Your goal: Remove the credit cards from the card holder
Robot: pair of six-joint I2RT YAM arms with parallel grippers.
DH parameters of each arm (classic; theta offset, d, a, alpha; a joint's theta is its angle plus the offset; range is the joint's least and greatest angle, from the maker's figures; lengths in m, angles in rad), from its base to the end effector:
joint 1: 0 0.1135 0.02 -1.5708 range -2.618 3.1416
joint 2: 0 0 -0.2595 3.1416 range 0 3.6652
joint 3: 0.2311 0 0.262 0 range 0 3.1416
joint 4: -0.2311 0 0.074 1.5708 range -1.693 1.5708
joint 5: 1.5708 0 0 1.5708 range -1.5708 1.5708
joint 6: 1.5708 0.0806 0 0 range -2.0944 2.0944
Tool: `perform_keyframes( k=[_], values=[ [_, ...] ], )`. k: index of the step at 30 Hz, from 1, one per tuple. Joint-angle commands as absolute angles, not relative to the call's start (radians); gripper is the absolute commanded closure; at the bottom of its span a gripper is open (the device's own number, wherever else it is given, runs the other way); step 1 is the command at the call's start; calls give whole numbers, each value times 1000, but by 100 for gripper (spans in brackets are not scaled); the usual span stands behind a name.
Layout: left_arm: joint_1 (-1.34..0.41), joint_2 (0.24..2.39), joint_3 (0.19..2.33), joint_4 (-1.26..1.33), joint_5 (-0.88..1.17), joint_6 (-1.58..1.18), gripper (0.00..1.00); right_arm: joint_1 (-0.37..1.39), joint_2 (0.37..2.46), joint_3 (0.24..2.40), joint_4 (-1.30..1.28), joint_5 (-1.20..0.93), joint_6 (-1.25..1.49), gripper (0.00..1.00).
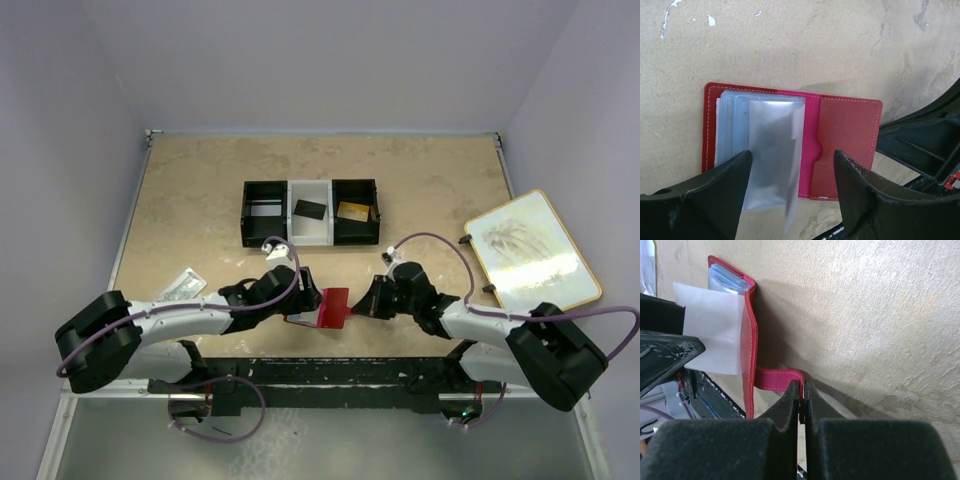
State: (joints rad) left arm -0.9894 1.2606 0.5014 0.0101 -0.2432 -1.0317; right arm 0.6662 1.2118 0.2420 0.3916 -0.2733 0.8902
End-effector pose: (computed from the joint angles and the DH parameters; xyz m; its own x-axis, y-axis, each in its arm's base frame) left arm 0.1692 -0.2221 0.1249 -0.8049 -0.2917 -0.5167 0.0457 0.8377 -0.5443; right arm 0.1827 0.1713 0.0972 -0.8710 0.2673 -0.4123 -0.1523 0.6509 0.7437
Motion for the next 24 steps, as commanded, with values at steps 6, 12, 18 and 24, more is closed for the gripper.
perform_keyframes(
  k=[6,12,18,24],
  values=[
    [-995,1211,460,138,-145,-1022,36,663,1204,213,435,-237,920,98],
    [-996,1250,447,297,-28,-1043,37,661,1209,233,411,-230,907,84],
    [-997,1275,420,386,-19,-1072,37,662,1113,304,206,-154,892,68],
    [-996,1348,439,425,8,-1067,37,662,978,404,-1,-54,889,58]
  ],
)
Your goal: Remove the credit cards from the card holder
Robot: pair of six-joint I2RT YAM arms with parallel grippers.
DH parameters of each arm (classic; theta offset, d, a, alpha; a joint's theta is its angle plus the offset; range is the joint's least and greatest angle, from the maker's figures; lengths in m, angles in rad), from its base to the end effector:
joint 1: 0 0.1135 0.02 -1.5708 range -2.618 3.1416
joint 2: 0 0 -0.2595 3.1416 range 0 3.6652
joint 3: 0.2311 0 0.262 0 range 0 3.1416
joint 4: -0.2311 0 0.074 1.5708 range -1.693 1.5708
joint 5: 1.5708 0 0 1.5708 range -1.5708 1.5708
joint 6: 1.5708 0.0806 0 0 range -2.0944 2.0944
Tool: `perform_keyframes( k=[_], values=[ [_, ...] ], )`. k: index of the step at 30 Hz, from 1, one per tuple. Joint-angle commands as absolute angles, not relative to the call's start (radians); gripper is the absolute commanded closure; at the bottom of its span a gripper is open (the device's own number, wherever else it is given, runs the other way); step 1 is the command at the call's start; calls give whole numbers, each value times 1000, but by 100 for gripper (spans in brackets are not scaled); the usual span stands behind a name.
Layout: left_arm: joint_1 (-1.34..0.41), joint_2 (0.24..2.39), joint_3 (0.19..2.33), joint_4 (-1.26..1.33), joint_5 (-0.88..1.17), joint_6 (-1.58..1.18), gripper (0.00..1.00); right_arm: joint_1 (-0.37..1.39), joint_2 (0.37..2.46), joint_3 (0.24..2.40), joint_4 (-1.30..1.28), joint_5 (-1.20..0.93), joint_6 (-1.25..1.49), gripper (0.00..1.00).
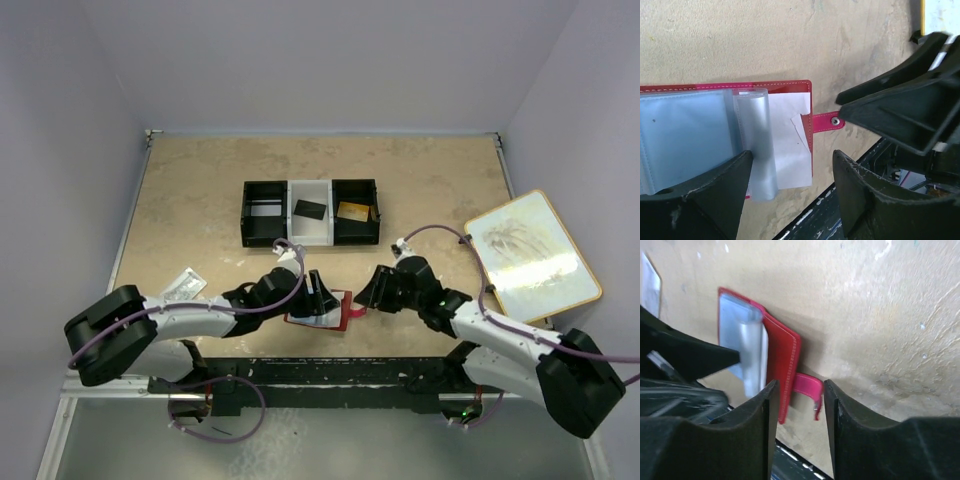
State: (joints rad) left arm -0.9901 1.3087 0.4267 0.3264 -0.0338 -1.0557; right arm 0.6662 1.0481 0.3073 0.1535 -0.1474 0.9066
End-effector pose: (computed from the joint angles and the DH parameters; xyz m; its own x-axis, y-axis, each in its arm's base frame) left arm 0.1627 -0.2431 0.1239 -0.8560 -0.2808 -0.4340 0.1521 0.6657 -0.7306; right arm 0.1870 0.1620 0.1253 -0.8256 0.3418 -0.4491 -0.0930 0.7024 0.7056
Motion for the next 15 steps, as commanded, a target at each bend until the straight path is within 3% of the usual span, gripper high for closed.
perform_keyframes(
  k=[1,9,15],
  values=[
    [-996,1358,440,440,16,-1071,38,662,963,419,-2,-60,878,61],
    [-997,1384,456,456,18,-1082,38,664,1064,427,290,-234,894,85],
    [-997,1395,461,471,23,-1088,39,663,1210,381,515,-392,882,86]
  ],
)
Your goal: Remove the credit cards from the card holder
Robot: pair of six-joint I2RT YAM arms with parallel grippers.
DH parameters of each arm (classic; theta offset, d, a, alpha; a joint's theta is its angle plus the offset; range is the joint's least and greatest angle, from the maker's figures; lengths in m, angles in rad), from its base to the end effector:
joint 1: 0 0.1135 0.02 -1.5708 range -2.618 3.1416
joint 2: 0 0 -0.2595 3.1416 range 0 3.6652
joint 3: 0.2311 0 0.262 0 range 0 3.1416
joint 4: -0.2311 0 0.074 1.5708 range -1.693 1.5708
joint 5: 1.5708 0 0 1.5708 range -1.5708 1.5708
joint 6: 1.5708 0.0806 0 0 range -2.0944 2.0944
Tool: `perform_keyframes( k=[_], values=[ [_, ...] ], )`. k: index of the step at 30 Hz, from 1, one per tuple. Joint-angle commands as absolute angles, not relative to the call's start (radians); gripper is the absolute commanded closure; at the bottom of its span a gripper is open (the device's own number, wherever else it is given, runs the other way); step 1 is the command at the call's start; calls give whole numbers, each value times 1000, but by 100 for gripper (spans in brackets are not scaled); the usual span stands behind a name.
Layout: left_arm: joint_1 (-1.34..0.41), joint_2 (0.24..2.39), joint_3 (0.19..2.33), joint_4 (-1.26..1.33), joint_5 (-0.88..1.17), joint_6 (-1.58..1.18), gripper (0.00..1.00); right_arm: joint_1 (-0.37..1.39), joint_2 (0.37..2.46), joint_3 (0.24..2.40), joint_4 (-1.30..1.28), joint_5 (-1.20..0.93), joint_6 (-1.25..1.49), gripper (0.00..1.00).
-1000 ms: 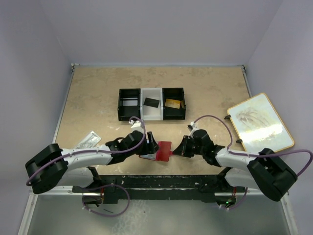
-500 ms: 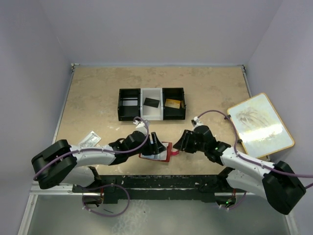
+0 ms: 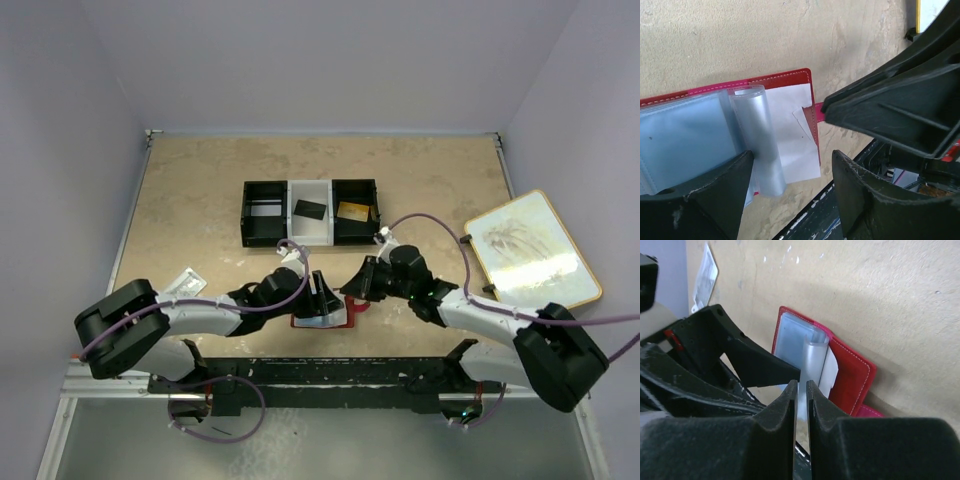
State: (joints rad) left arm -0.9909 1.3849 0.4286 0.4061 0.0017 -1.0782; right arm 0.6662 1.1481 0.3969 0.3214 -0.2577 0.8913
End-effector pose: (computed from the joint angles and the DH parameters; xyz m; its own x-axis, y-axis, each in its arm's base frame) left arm 0.1642 -0.2509 0.1139 -0.8733 -0.2749 -0.4023 0.1436 0.6439 -0.7515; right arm 0.2067 0.1886 0.1566 -0.8124 0.3182 -0.4886 -0.2351 0.5881 0.7739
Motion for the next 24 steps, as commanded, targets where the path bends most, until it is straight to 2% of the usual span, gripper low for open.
perform_keyframes(
  k=[1,9,18,24],
  values=[
    [-996,1397,462,468,21,-1089,39,663,1233,381,522,-398,877,86],
    [-997,1354,472,397,0,-1064,39,663,1373,310,472,-308,888,85],
    [-997,1157,525,9,-238,-981,32,663,1478,253,556,-251,913,87],
    [-997,1153,509,-72,-272,-995,31,664,1481,257,566,-241,917,87]
  ],
)
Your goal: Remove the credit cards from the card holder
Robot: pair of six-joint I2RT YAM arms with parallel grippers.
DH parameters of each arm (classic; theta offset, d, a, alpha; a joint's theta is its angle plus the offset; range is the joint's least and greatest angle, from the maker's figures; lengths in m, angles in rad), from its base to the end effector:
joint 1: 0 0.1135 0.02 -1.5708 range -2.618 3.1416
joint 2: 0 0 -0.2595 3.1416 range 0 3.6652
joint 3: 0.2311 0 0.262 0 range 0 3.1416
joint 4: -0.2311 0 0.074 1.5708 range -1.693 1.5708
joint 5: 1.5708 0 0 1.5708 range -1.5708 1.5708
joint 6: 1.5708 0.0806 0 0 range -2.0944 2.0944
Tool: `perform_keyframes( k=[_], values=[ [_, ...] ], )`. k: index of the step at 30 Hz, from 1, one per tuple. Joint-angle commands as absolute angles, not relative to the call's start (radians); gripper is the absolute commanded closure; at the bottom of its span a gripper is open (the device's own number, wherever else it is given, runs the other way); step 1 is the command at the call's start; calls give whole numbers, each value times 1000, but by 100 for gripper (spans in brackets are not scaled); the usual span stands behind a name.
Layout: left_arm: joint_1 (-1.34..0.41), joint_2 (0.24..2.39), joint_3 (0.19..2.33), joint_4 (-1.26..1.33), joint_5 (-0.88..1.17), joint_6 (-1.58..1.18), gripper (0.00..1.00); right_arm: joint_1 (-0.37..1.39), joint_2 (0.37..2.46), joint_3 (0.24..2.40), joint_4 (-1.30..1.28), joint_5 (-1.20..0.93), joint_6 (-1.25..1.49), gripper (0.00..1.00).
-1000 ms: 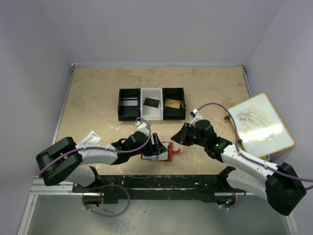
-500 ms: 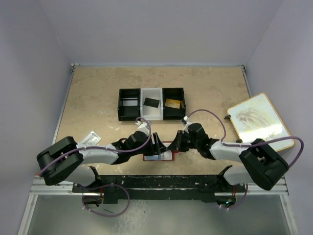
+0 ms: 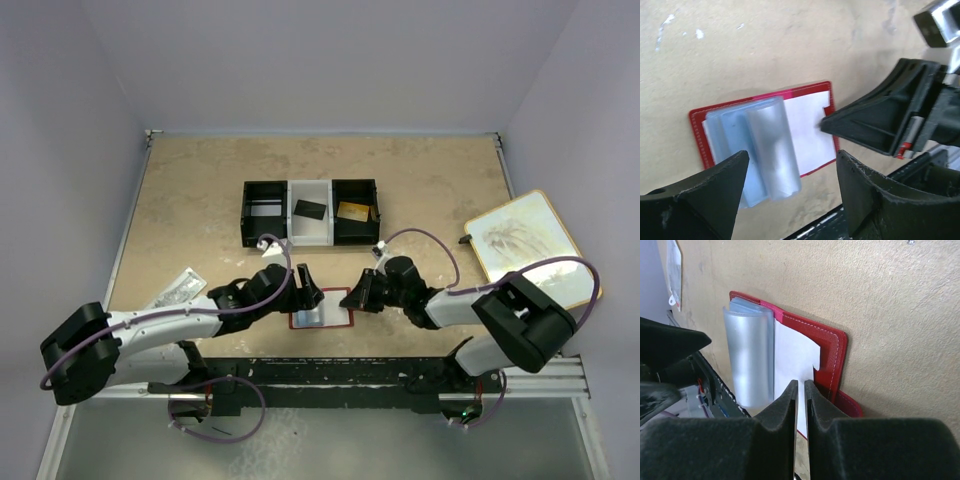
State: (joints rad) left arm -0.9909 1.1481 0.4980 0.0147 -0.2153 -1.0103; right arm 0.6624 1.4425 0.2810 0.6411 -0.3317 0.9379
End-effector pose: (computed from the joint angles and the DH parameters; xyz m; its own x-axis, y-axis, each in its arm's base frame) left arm 0.1655 -0.2213 0.1529 -0.7852 -0.3113 -0.5353 0.1089 0.7815 -0.6143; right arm 0.1997 0.1890 0.0861 -0.8804 0.2802 -0.3826 -0.1596 0.5848 0.7954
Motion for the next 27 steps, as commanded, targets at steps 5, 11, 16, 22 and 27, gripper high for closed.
perform_keyframes(
  k=[5,11,16,22,27],
  values=[
    [-997,1190,485,-26,-243,-1017,32,663,1499,276,562,-246,911,86],
    [-998,1201,489,7,-233,-1012,35,664,1500,278,563,-251,915,86],
    [-998,1249,504,-26,-253,-1029,35,663,1490,277,565,-258,917,87],
    [-1011,1282,500,-22,-250,-1036,36,663,1494,284,561,-261,913,87],
    [-1014,1275,507,36,-219,-1026,38,664,1495,279,567,-264,914,86]
  ],
)
